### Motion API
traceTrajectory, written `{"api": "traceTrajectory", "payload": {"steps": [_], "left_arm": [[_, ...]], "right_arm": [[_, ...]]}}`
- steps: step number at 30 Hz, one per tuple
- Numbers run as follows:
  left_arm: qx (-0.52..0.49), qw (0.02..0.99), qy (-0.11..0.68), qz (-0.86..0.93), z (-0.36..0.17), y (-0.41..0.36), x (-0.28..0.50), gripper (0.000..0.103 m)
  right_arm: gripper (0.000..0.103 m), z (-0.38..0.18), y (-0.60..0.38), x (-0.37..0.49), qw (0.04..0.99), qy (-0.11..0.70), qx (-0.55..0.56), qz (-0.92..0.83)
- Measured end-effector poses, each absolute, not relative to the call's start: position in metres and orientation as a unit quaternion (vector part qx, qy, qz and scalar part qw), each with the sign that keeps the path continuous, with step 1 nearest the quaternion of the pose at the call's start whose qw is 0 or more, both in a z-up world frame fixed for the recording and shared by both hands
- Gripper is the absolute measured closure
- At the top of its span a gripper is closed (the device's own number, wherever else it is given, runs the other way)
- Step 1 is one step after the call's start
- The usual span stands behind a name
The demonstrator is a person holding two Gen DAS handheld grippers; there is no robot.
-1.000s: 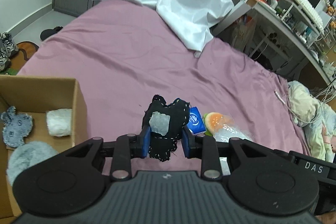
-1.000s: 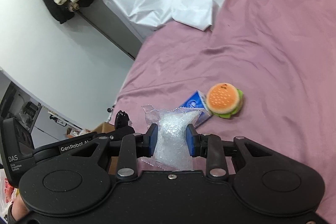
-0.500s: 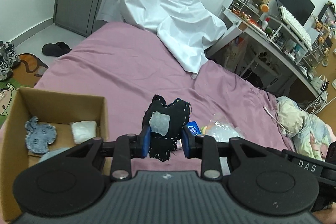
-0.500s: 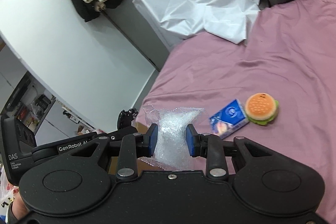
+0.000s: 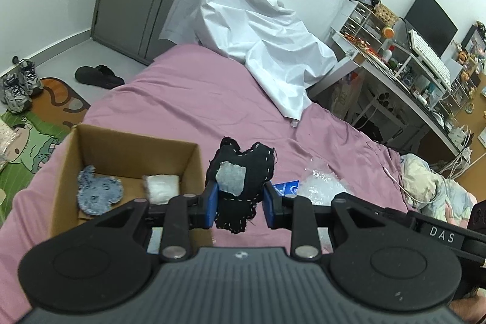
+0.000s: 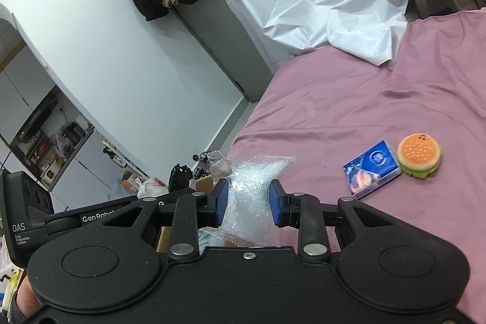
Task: Organize soft objects
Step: 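Carry the black item in the left gripper while the right gripper carries the clear bag to the box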
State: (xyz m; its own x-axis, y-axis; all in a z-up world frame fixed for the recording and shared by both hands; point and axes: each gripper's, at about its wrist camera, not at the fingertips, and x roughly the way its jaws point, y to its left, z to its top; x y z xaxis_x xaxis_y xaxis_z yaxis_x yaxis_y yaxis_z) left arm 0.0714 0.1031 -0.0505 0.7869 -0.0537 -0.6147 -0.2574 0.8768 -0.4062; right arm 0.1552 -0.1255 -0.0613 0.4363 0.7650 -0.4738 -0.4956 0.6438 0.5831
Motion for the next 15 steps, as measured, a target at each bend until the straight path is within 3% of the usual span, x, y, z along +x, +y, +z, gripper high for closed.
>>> {"api": "traceTrajectory", "payload": {"steps": [15], "left_arm": [[-0.237,0.907,0.331,0.112,-0.049,0.142,0.026,0.074]], "right_arm": [[0.074,-0.059,-0.086,0.132,0.809,0.369,0.185,0.418]]}}
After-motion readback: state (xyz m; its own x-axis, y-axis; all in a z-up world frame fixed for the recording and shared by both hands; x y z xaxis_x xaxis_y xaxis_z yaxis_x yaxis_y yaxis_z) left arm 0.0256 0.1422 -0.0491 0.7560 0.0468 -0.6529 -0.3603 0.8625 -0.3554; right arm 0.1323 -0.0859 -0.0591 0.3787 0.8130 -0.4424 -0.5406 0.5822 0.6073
